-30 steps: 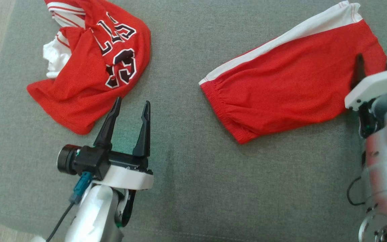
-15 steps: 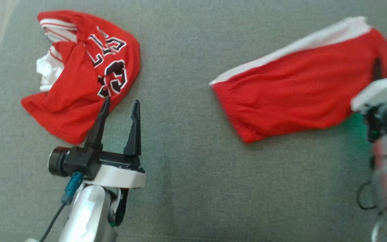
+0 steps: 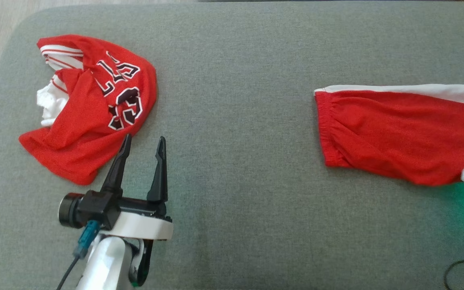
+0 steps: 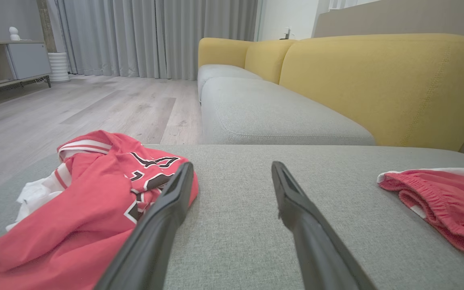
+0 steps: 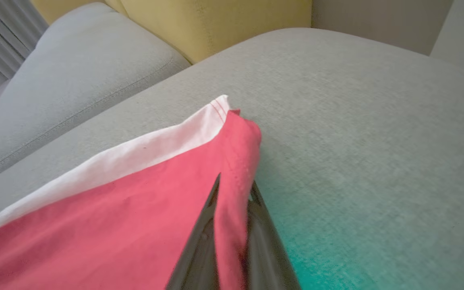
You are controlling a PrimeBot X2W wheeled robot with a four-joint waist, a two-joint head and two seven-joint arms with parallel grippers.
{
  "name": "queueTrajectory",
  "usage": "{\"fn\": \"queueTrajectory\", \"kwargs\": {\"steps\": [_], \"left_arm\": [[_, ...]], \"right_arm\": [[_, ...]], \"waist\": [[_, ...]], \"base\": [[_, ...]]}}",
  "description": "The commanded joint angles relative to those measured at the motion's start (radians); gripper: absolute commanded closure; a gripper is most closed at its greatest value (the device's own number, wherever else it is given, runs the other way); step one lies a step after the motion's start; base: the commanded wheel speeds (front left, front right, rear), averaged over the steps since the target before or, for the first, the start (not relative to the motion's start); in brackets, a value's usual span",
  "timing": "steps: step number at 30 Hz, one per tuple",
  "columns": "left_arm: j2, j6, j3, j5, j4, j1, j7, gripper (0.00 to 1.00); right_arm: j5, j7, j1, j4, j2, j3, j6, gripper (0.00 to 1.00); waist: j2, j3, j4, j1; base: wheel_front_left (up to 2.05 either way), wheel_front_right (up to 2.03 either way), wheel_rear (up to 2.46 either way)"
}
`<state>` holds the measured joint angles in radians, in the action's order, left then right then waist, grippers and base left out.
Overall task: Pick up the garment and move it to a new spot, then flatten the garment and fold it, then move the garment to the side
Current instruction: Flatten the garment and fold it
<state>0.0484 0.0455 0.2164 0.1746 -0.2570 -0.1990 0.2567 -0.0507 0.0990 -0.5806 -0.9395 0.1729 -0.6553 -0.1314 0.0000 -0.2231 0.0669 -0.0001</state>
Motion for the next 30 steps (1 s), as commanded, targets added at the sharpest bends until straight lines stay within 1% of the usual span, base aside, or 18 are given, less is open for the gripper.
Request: {"fn": "queueTrajectory", "kwargs": {"steps": [1, 5, 8, 13, 18, 21, 25, 30], "left_arm": [[0.003, 0.006, -0.044, -0.013, 0.029, -0.015, 0.005, 0.00], [0.003, 0.009, -0.048, -0.017, 0.023, -0.010, 0.005, 0.00], [0.002, 0.011, -0.050, -0.022, 0.017, -0.003, 0.005, 0.00], [0.002, 0.014, -0.047, -0.032, 0.008, 0.001, 0.005, 0.00], [0.002, 0.017, -0.044, -0.038, 0.001, 0.009, 0.005, 0.00], [0.002, 0.018, -0.039, -0.039, -0.008, 0.014, 0.005, 0.00], [0.002, 0.016, -0.038, -0.035, -0.014, 0.021, 0.005, 0.00], [0.002, 0.014, -0.041, -0.034, -0.018, 0.032, 0.005, 0.00]], "right_arm": [[0.012, 0.016, -0.021, 0.045, -0.007, 0.037, 0.001, 1.00], [-0.018, 0.043, -0.037, 0.100, -0.065, 0.105, 0.001, 1.00], [-0.081, 0.059, -0.042, 0.143, -0.095, 0.180, 0.001, 1.00], [-0.210, 0.066, -0.018, 0.244, -0.117, 0.367, 0.001, 1.00], [-0.350, 0.053, 0.036, 0.352, -0.122, 0.584, 0.001, 1.00], [-0.414, 0.050, 0.072, 0.390, -0.122, 0.701, 0.001, 1.00], [-0.418, 0.042, 0.114, 0.398, -0.122, 0.819, 0.001, 1.00], [-0.361, 0.033, 0.160, 0.387, -0.116, 0.906, 0.001, 1.00]], "waist": [[0.0000, -0.001, 0.002, 0.0001], [0.0000, 0.012, 0.001, 0.0001], [0.0000, 0.029, 0.000, 0.0001], [0.0000, 0.050, 0.007, 0.0001], [0.0000, 0.061, 0.023, 0.0001], [0.0000, 0.069, 0.038, 0.0001], [0.0000, 0.081, 0.058, 0.0001], [0.0000, 0.096, 0.074, 0.0001]], "base": [[0.00, 0.00, 0.00], [0.00, 0.00, 0.00], [0.00, 0.00, 0.00], [0.00, 0.00, 0.00], [0.00, 0.00, 0.00], [0.00, 0.00, 0.00], [0.00, 0.00, 0.00], [0.00, 0.00, 0.00]]}}
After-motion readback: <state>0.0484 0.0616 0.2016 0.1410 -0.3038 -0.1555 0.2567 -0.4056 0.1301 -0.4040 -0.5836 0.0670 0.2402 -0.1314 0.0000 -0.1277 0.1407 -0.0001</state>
